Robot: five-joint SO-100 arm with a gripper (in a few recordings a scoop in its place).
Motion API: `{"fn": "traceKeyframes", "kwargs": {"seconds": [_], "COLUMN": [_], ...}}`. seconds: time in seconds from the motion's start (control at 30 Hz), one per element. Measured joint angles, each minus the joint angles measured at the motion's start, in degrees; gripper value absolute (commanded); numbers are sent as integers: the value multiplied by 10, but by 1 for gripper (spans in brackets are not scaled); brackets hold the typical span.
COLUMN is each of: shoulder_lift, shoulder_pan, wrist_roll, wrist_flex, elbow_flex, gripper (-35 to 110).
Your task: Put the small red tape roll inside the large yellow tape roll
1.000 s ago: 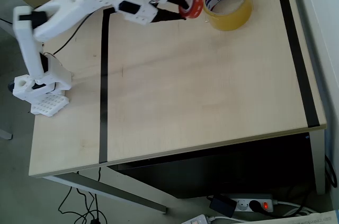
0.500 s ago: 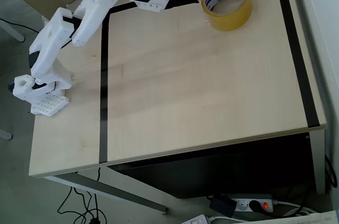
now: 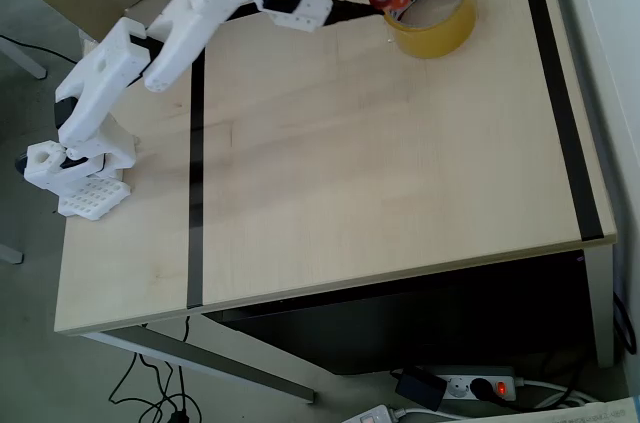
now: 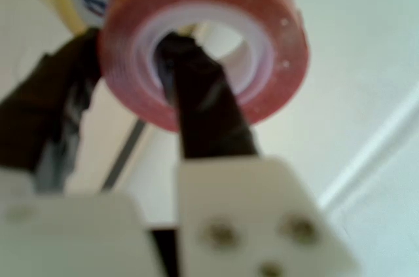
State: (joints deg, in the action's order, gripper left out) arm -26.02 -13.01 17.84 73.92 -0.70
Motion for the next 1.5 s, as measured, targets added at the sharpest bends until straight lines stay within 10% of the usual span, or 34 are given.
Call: {"fn": "traceKeyframes", "kwargs": {"seconds": [0.27,0.47,0.83,1.17,1.5], "shoulder_lift": [11,11,-11,-367,-769], "shoulder_pan": [-1,0,17,3,33], "wrist_roll": [-1,-1,-1,-45,-138], "wrist_flex": [-8,10,276,260,-115], "elbow_flex": [0,18,69,-389,-1039], "gripper": [21,0,0,0,0]}}
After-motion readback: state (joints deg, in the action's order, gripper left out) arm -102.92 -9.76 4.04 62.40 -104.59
